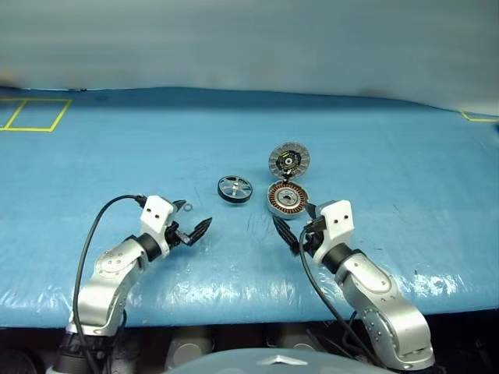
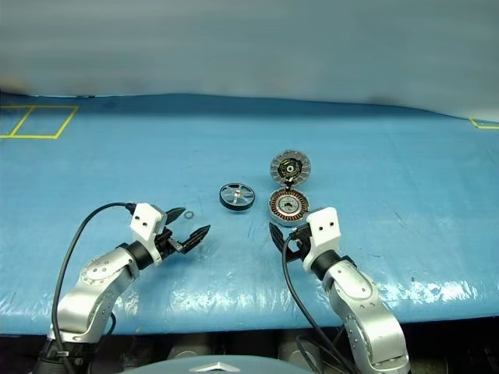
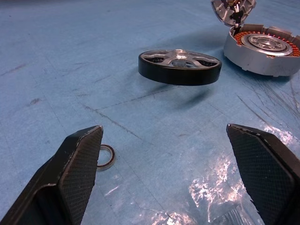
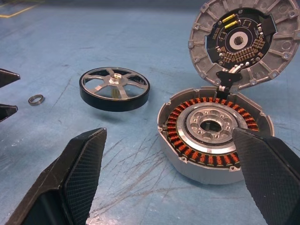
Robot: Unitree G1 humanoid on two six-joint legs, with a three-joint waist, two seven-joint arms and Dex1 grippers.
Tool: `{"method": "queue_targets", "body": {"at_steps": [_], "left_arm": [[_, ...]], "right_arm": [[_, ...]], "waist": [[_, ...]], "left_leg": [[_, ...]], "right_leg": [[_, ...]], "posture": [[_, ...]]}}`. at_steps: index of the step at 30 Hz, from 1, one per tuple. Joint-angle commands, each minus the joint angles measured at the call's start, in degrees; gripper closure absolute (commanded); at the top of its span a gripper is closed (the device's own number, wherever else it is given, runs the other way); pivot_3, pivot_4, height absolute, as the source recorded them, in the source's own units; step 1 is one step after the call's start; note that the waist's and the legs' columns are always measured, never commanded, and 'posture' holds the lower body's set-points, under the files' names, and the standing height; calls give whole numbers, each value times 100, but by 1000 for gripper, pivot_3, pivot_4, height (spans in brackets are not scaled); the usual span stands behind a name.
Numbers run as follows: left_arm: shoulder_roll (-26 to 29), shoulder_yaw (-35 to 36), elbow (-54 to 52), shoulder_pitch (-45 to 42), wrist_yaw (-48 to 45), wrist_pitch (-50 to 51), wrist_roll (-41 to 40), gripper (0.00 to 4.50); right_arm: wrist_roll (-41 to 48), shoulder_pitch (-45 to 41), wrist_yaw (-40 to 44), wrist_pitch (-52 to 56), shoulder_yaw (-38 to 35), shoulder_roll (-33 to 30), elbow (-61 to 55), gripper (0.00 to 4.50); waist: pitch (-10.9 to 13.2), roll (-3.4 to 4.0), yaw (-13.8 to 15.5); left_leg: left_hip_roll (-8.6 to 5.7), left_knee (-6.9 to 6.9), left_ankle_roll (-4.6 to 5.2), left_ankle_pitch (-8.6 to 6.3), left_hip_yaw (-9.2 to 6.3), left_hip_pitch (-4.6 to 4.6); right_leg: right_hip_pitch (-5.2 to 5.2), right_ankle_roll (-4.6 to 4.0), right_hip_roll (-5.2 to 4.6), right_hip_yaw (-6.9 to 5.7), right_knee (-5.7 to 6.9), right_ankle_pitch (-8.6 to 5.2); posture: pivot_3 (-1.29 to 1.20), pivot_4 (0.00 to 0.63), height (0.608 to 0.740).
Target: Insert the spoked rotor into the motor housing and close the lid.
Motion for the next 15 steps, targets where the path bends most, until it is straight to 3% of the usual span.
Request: {"method": "queue_targets", "body": {"at_steps": [1,15], "left_arm": [[-41,76,-89,-21,-48,-161,-49,0],[77,70,-168,26,-180,-37,-76,0]], "right_arm": [[-9,-33,-18,-92,-72,-7,-129,21],[-128,57,-69,-96,-62,-44,-166,21]], "waist": [[0,0,-1],[0,0,-4]], "left_leg": [[0,0,0,0,0,-1],[0,-1,0,0,1,-1]], "right_leg": [[0,0,0,1,0,0],[-1,1,0,1,-1,-1]], "posture": [[0,150,740],[0,150,740]]}}
